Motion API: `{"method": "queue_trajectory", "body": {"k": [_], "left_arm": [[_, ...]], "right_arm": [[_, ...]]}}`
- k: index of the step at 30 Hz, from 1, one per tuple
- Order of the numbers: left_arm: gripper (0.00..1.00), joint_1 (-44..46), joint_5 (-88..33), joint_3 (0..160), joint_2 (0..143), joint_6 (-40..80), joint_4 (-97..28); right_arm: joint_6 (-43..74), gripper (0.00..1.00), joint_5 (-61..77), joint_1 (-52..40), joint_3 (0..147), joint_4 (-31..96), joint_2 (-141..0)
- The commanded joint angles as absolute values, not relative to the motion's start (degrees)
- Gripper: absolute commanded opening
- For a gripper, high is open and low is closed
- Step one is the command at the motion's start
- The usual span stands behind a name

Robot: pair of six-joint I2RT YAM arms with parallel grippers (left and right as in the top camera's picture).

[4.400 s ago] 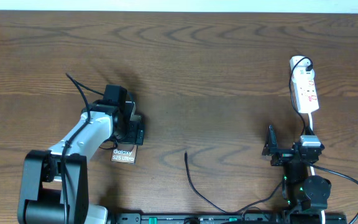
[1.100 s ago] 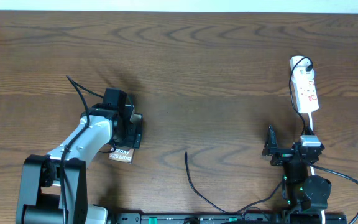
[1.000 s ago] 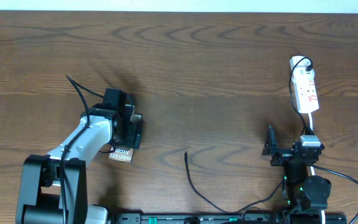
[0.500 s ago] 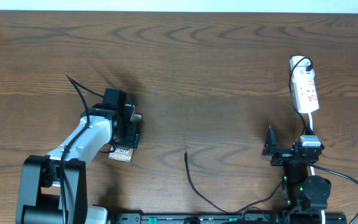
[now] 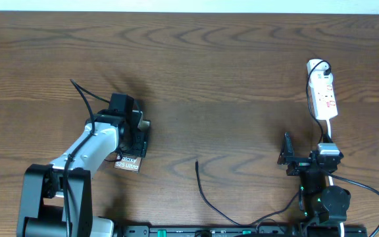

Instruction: Plug charger to phone and switch on socket

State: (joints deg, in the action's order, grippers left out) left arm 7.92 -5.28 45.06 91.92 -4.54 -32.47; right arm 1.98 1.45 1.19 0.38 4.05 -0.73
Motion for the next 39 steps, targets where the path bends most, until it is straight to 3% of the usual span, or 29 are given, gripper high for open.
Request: {"method": "queue_trajectory", "body": {"k": [1, 39], "left_arm": [[0.08, 7.8, -8.4, 42.6, 94.3, -4.4, -32.2], [0.07, 7.8, -9.3, 54.9, 94.3, -4.3, -36.2]], "right_arm": [[2.3, 0.99, 1.0, 0.8, 0.3, 4.3, -0.8], [2.3, 0.99, 1.0, 0.8, 0.3, 4.3, -0.8]]}}
